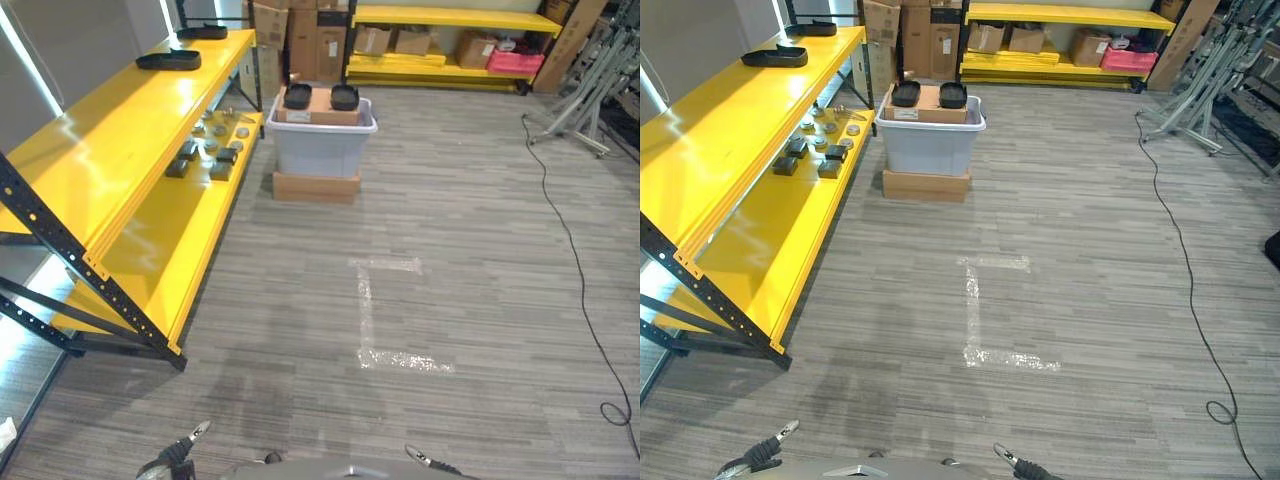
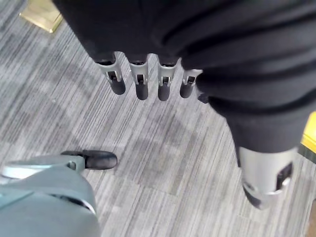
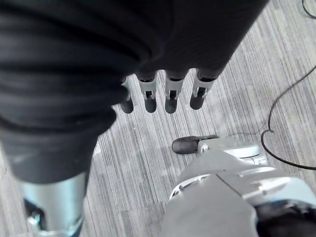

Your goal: Move parts from the plastic box to the shelf.

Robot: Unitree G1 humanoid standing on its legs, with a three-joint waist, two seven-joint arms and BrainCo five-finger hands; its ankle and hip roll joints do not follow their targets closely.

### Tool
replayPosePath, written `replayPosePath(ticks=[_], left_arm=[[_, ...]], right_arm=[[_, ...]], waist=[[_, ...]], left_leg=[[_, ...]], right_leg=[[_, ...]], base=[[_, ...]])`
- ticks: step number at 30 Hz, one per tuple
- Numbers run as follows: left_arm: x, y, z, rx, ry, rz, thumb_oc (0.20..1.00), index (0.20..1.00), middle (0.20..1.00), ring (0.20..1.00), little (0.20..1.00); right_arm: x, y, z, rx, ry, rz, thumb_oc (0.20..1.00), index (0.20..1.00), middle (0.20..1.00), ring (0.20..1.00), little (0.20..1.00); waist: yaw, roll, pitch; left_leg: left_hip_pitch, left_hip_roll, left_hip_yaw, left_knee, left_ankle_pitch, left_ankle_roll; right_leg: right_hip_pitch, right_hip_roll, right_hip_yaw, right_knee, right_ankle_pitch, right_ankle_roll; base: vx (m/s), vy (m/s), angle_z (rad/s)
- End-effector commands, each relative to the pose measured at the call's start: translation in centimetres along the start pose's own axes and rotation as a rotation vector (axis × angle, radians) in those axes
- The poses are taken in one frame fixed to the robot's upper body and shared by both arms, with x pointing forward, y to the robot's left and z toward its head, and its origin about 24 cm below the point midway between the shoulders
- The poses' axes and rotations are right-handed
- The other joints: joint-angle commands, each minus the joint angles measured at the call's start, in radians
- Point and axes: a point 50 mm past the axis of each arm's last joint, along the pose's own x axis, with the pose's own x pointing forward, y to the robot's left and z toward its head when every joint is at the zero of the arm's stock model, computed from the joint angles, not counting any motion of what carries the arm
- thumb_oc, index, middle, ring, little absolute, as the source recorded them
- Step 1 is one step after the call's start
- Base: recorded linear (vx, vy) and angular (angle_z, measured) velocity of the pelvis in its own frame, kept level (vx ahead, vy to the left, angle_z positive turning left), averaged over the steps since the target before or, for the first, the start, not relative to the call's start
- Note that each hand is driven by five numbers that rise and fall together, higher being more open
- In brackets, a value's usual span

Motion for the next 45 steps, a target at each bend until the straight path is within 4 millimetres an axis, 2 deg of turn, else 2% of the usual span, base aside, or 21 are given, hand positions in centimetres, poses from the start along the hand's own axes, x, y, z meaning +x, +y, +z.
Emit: replayPosePath(ticks=[1, 14, 24, 32, 35, 39, 42, 45], left_arm=[[0.3, -1.0, 2.0, 0.056, -0.044, -0.014, 1.000, 1.000, 1.000, 1.000, 1.000], [0.4, -0.6, 1.6, -0.012, -0.010, 0.020, 1.000, 1.000, 1.000, 1.000, 1.000], [0.4, -1.4, 2.2, -0.052, -0.047, -0.020, 1.000, 1.000, 1.000, 1.000, 1.000], [0.4, -1.6, 2.2, -0.055, -0.076, -0.006, 1.000, 1.000, 1.000, 1.000, 1.000], [0.3, -1.8, 3.0, -0.086, -0.135, -0.026, 1.000, 1.000, 1.000, 1.000, 1.000], [-0.2, -3.0, 8.1, -0.036, -0.300, -0.095, 1.000, 1.000, 1.000, 1.000, 1.000], [-0.2, -3.3, 8.6, -0.018, -0.303, -0.104, 1.000, 1.000, 1.000, 1.000, 1.000], [-0.2, -3.2, 8.9, 0.016, -0.296, -0.076, 1.000, 1.000, 1.000, 1.000, 1.000]], right_arm=[[0.2, 0.1, 0.8, -0.047, 0.026, -0.032, 1.000, 1.000, 1.000, 1.000, 1.000], [0.4, 1.1, 0.6, -0.025, 0.033, 0.009, 1.000, 1.000, 1.000, 1.000, 1.000], [0.3, 1.1, 2.3, 0.011, -0.092, -0.027, 1.000, 1.000, 1.000, 1.000, 1.000], [0.3, 1.3, 2.1, 0.049, -0.092, 0.021, 1.000, 1.000, 1.000, 1.000, 1.000], [0.3, 1.5, 2.8, 0.009, -0.135, 0.028, 1.000, 1.000, 1.000, 1.000, 1.000], [-0.3, 2.4, 7.2, 0.017, -0.324, 0.091, 1.000, 1.000, 1.000, 1.000, 1.000], [-0.4, 2.8, 7.9, 0.000, -0.334, 0.104, 1.000, 1.000, 1.000, 1.000, 1.000], [-0.4, 3.6, 8.8, -0.031, -0.343, 0.128, 1.000, 1.000, 1.000, 1.000, 1.000]], waist=[[0.008, -0.001, 0.024], [0.015, -0.004, 0.019], [0.007, -0.003, 0.027], [0.011, -0.017, 0.029], [0.012, -0.020, 0.031], [0.017, -0.026, 0.050], [0.018, -0.024, 0.052], [0.020, -0.014, 0.073]], left_leg=[[0.019, 0.019, 0.032, -0.006, -0.084, -0.010], [0.020, 0.019, 0.025, -0.006, -0.081, -0.012], [0.024, 0.019, 0.030, -0.006, -0.083, -0.006], [0.034, 0.014, 0.025, -0.006, -0.083, -0.002], [0.036, 0.011, 0.024, -0.002, -0.086, 0.001], [0.035, 0.007, 0.026, 0.010, -0.095, 0.017], [0.032, 0.001, 0.015, 0.012, -0.100, 0.030], [0.012, 0.000, 0.004, 0.040, -0.104, 0.055]], right_leg=[[0.002, -0.045, -0.042, 0.011, -0.034, 0.057], [0.003, -0.048, -0.048, 0.014, -0.032, 0.058], [-0.004, -0.052, -0.039, 0.027, -0.031, 0.059], [-0.002, -0.051, -0.030, 0.026, -0.025, 0.060], [0.000, -0.053, -0.028, 0.026, -0.023, 0.061], [-0.022, -0.072, -0.016, 0.072, -0.020, 0.074], [-0.039, -0.076, 0.001, 0.122, -0.038, 0.075], [-0.118, -0.087, 0.005, 0.326, -0.040, 0.080]], base=[[0.00, 0.000, 0.00], [0.00, -0.002, 0.01], [0.00, 0.000, 0.00], [0.02, 0.021, 0.00], [0.05, 0.043, 0.00], [0.05, 0.089, -0.02], [0.09, 0.089, -0.03], [0.12, 0.079, -0.16]])
